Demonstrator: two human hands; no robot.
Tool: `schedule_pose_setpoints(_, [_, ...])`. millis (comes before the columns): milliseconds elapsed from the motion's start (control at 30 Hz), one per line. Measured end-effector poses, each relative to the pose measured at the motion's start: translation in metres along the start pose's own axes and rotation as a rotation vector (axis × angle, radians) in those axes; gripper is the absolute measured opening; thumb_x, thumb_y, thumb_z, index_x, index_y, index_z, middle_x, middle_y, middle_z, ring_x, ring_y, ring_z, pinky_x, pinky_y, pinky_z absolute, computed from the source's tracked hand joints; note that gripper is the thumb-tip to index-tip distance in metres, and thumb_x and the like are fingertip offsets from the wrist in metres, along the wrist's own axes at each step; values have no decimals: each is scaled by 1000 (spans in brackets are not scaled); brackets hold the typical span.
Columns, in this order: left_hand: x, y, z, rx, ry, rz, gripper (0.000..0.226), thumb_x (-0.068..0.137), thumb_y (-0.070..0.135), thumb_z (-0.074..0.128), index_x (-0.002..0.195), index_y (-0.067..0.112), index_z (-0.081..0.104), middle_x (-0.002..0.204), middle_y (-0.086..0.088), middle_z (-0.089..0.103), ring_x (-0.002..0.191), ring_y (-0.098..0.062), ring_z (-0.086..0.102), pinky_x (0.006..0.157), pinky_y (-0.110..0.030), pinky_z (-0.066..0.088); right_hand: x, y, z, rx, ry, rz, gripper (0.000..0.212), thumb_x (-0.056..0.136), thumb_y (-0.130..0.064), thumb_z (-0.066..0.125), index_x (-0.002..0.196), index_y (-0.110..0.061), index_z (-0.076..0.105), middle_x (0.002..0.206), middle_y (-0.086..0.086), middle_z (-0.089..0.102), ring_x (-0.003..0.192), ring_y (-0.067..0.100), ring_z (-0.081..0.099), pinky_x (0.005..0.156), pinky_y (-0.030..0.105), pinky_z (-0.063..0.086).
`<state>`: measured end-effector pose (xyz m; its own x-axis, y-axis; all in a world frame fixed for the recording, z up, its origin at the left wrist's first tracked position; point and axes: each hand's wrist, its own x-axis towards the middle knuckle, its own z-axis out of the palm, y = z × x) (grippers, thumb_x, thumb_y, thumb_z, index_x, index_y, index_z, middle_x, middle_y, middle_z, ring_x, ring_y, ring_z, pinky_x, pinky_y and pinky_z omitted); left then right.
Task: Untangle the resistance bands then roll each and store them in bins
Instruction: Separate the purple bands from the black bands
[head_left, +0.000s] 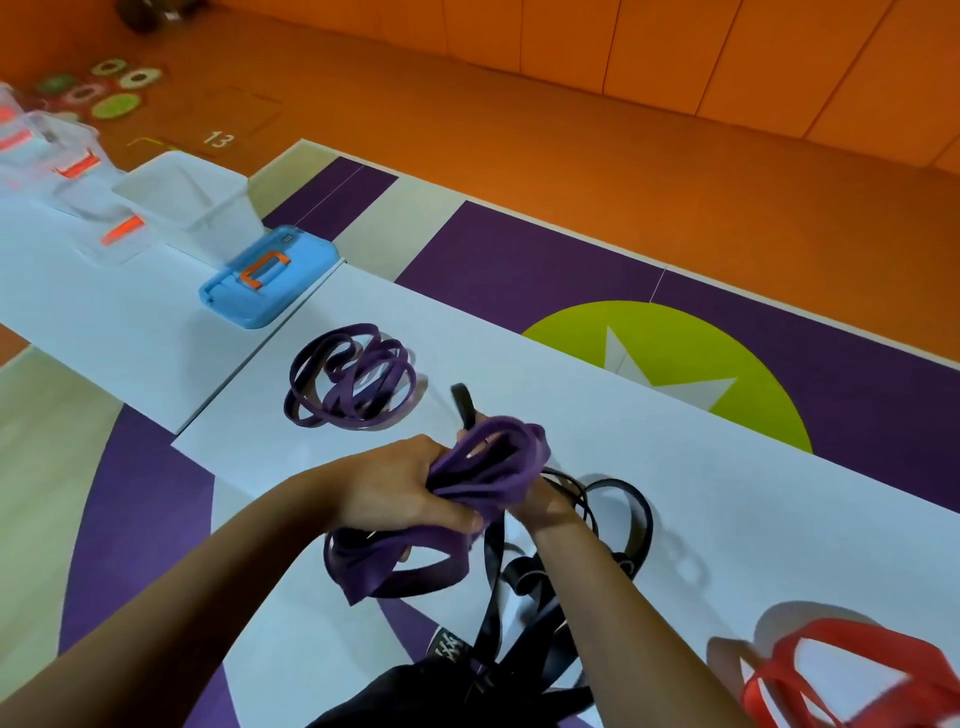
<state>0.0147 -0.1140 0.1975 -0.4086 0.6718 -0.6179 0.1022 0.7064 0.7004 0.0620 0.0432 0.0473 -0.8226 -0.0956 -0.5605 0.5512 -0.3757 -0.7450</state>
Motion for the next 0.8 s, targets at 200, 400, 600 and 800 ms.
schedule_pose_setpoints(200, [-4, -6, -10, -104, 122, 31, 5, 90, 24, 76, 94, 25, 73, 73, -5, 72, 57, -18, 67, 55, -27, 54, -17, -34, -33, -934, 262, 117, 24, 101, -9, 46, 80, -21, 47, 83, -1, 54, 67, 13, 54, 56, 21, 42])
schedule_pose_setpoints(400, [9, -30, -23, -147, 364, 88, 10, 89, 25, 77, 98, 27, 74, 84, 0, 76, 78, -15, 74, 68, -23, 57, -72, -55, -60, -842, 50, 135, 26, 105, -32, 46, 113, -21, 68, 90, 5, 69, 74, 18, 74, 57, 23, 44])
schedule_pose_setpoints(600, [30, -37, -29, -102, 414, 74, 14, 84, 35, 79, 91, 24, 74, 80, -2, 75, 77, -19, 74, 74, -35, 60, -82, -58, -64, -644, 236, -10, 32, 101, -32, 59, 133, -28, 60, 113, -6, 68, 72, 16, 72, 65, 27, 53])
schedule_pose_setpoints(800, [23, -48, -65, 30, 587, 80, 22, 84, 40, 76, 102, 30, 69, 85, 8, 73, 80, -8, 70, 74, -26, 58, -9, -62, 16, -495, 210, -157, 35, 107, -35, 45, 141, -32, 52, 108, -2, 71, 82, 21, 77, 83, 41, 59])
